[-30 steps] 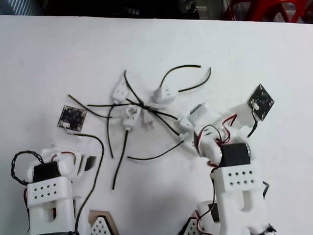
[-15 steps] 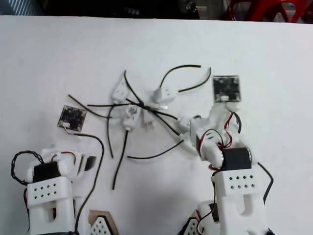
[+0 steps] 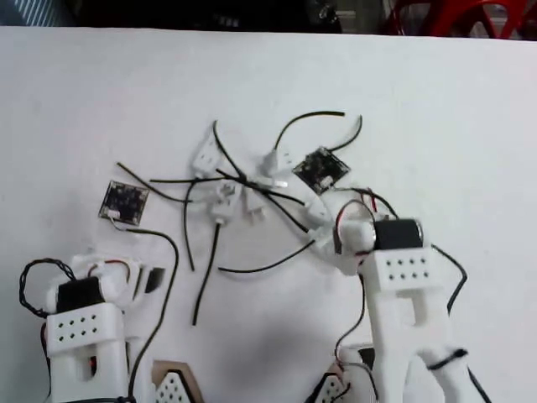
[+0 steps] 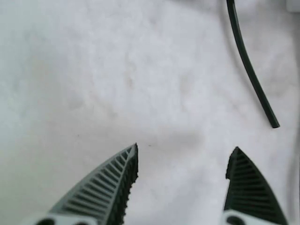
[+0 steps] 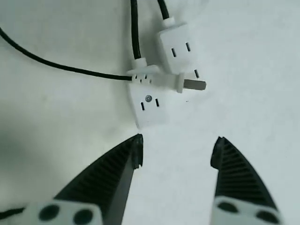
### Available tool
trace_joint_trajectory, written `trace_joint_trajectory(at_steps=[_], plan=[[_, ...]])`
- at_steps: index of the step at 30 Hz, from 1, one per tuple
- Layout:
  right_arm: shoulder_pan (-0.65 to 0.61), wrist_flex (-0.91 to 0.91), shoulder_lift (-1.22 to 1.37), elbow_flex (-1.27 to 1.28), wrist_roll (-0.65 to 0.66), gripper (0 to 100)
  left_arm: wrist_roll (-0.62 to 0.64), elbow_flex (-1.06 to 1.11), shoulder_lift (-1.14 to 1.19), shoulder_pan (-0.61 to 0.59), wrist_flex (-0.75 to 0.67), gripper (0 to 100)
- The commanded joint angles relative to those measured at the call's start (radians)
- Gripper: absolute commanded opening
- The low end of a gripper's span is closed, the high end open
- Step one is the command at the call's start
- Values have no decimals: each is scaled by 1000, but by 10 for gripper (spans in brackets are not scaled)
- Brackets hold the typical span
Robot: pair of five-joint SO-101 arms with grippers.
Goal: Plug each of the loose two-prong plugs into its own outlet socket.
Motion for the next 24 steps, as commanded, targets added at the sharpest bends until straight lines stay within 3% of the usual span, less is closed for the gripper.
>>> trace_joint_trajectory(at_steps=[1,12,24], plan=[[2,73,128,-172,95,236,-8,-3,-16,-8,-18,301],[2,127,446,-379,532,236,-8,-2,-16,-8,-20,301],[-90,117,654,-508,549,235,-8,-2,-16,-8,-21,301]])
